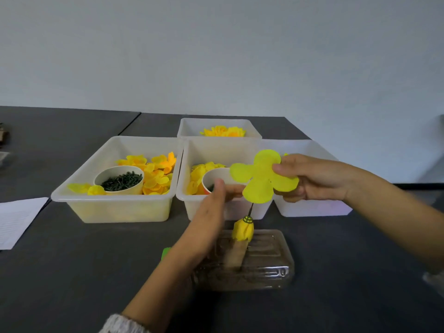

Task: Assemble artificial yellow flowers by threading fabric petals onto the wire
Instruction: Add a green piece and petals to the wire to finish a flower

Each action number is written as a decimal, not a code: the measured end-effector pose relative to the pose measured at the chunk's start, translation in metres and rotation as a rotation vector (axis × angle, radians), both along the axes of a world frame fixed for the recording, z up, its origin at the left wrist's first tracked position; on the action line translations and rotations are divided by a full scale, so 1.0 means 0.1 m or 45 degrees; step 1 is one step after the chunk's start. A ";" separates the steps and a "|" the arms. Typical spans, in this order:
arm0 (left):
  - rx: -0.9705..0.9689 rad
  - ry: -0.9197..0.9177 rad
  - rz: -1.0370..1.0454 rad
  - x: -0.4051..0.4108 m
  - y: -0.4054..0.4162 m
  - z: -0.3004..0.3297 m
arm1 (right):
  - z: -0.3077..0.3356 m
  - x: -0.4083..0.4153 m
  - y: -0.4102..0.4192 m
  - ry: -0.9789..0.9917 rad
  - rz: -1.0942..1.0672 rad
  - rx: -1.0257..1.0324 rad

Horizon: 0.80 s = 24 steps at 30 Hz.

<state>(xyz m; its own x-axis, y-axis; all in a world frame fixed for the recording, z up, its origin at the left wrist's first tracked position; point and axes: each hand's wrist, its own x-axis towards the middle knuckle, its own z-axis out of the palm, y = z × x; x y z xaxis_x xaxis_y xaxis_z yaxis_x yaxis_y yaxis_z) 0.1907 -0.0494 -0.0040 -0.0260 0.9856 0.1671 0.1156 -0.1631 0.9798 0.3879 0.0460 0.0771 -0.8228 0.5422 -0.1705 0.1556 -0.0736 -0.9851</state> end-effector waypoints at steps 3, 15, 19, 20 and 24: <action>-0.083 -0.084 0.184 0.01 0.08 0.17 | -0.11 -0.02 -0.06 -0.071 -0.076 0.025; -0.169 -0.032 0.208 -0.09 0.14 0.26 | -0.45 0.01 -0.19 0.172 -0.301 -0.144; -0.134 -0.037 0.166 -0.08 0.13 0.27 | -0.62 -0.01 -0.25 0.379 -0.438 -0.217; -0.120 -0.035 0.148 -0.07 0.13 0.28 | -0.65 -0.03 -0.26 0.418 -0.472 -0.226; -0.054 0.025 0.143 -0.07 0.18 0.29 | -0.75 -0.10 -0.28 0.467 -0.559 -0.261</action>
